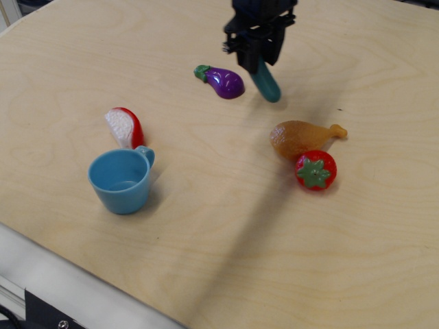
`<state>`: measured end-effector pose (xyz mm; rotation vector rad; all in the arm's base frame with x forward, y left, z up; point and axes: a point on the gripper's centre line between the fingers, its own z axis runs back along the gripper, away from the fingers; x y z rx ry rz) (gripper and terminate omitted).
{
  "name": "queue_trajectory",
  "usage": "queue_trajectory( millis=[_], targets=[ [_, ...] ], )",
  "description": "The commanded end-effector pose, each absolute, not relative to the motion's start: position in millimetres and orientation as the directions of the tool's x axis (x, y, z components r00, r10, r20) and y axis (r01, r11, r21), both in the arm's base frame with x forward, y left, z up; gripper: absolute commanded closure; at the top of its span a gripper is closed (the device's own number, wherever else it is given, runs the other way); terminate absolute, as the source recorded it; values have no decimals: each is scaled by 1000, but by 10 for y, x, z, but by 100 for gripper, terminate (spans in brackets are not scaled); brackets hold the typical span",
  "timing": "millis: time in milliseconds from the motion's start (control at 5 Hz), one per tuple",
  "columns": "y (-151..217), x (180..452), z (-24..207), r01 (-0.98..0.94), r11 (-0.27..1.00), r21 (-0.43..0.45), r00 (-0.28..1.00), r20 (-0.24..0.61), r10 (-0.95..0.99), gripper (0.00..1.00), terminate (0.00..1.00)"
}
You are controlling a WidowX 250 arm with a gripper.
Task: Take cucumber out of cup
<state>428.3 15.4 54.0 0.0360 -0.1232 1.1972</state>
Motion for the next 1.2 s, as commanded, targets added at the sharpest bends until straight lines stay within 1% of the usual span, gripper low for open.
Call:
queue_trajectory(
  millis=[0,200,400,600,800,1000],
  targets=[
    [-502,4325,670,-919,378,-113,367,109,924,100,0],
    [-566,4286,600,-923,373,-99,366,84,927,100,0],
    [-495,4255,478,-929,361,-75,356,78,931,100,0],
    [-446,4265,422,-930,363,-64,357,86,930,100,0],
    [-414,4260,485,-932,353,-81,346,94,934,0,0],
    [-396,4248,633,-926,362,-105,349,122,929,0,0]
  ],
)
